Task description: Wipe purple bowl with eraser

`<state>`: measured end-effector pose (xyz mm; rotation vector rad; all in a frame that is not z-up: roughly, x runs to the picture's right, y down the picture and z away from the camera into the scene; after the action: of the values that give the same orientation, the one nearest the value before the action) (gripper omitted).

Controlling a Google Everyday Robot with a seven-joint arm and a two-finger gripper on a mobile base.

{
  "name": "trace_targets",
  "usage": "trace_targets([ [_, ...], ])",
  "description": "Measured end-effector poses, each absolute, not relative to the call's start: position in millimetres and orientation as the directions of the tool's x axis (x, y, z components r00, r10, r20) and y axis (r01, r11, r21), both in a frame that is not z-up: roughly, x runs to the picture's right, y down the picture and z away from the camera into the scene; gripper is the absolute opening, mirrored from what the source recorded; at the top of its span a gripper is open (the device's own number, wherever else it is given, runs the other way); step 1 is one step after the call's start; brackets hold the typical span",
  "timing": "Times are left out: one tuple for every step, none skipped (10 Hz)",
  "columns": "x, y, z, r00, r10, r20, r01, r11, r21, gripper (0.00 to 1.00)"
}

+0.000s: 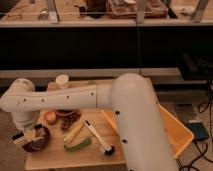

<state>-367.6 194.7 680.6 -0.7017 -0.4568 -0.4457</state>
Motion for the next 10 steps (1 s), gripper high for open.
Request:
trace_targets([
  [-370.9, 200.9, 687.0, 0.815, -0.23, 0.532, 0.528, 0.675, -0.516, 0.0],
  [-373.2, 205.6, 692.3, 0.819, -0.226, 0.528, 0.524, 0.671, -0.525, 0.0],
  [-374.2, 206.8, 697.7, 0.824, -0.22, 0.522, 0.517, 0.67, -0.533, 0.0],
  [-374.6, 206.4, 702.3, 0.829, -0.218, 0.516, 0.511, 0.671, -0.538, 0.0],
  [-374.6, 204.7, 704.3, 0.832, -0.218, 0.511, 0.507, 0.672, -0.539, 0.0],
  [-375.9, 204.5, 704.7, 0.832, -0.222, 0.508, 0.508, 0.672, -0.539, 0.0],
  [-377.3, 202.8, 703.6, 0.832, -0.231, 0.505, 0.511, 0.673, -0.535, 0.0],
  [-378.6, 202.9, 703.0, 0.831, -0.238, 0.503, 0.514, 0.672, -0.532, 0.0],
  [-379.0, 203.7, 702.9, 0.831, -0.244, 0.501, 0.517, 0.671, -0.531, 0.0],
  [-379.1, 205.6, 702.7, 0.829, -0.249, 0.5, 0.521, 0.669, -0.531, 0.0],
])
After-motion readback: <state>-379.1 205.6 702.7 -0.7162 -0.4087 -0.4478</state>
